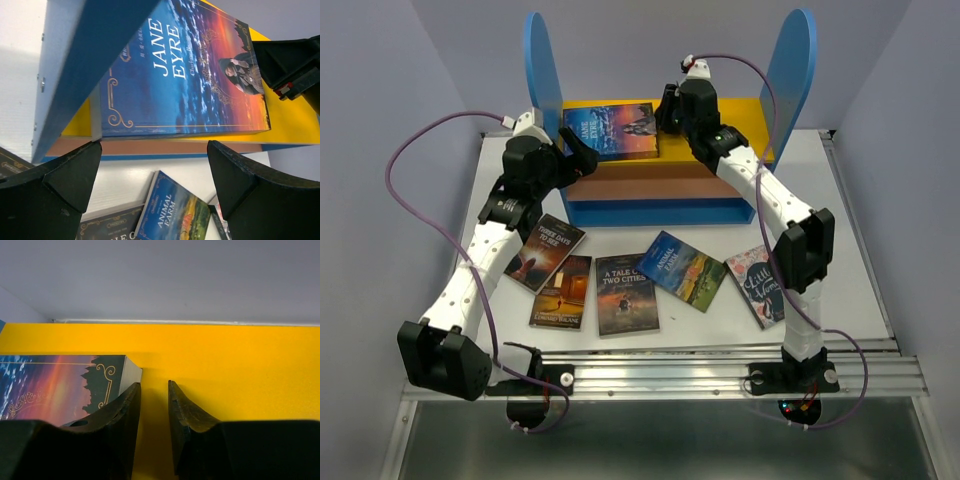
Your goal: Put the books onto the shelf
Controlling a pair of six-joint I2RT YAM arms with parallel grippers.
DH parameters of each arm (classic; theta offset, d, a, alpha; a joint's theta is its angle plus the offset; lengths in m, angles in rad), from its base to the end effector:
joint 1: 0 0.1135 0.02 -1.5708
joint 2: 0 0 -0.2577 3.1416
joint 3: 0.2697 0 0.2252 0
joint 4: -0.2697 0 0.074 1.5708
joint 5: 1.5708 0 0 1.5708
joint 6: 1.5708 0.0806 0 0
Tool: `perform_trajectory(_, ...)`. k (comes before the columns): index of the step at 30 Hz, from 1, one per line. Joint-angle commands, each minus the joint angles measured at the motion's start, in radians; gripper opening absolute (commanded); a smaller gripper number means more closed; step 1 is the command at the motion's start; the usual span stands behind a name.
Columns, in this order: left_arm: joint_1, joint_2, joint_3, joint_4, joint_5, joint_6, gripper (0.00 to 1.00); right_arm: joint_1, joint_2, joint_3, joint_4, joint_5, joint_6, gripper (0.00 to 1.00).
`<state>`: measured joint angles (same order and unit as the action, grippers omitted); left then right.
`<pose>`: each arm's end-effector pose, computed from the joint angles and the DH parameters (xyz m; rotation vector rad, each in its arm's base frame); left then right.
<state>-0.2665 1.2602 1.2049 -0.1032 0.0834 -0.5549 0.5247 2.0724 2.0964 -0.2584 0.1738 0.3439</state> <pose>0.3008 -0.0891 0.3824 -0.1926 1.7663 -0.6725 0.4472 0.2427 0.3690 -0.0397 1.8252 0.4610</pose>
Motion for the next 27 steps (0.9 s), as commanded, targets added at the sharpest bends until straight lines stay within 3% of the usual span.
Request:
perform_trajectory(1,-0.01,-0.041,0.03,-0.005,0.024,-0.019,0.99,0.029,-0.034,-0.035,-0.059,0.024,0.02,0.35)
perform_trajectory(4,-0.011,-0.065,0.005,-0.004,0.004,-0.039,0.99,0.029,-0.044,-0.047,-0.059,0.021,0.024,0.35)
perform_trajectory(7,-0.017,-0.074,0.019,-0.006,0.013,-0.045,0.92,0.029,-0.054,-0.062,-0.059,0.016,0.033,0.35)
perform_trajectory(11,-0.022,-0.09,0.01,-0.035,-0.074,-0.068,0.73,0.029,-0.063,-0.078,-0.059,0.012,0.032,0.35)
perform_trajectory(13,-0.02,-0.081,0.01,-0.026,-0.073,-0.074,0.7,0.029,-0.067,-0.082,-0.059,0.006,0.032,0.35)
perform_trajectory(17,-0.022,-0.021,0.05,-0.009,-0.077,-0.076,0.55,0.029,-0.086,-0.098,-0.059,-0.007,0.029,0.34)
perform_trajectory(27,-0.022,0.028,0.082,-0.013,-0.142,-0.066,0.48,0.029,-0.118,-0.154,-0.051,-0.085,0.046,0.33)
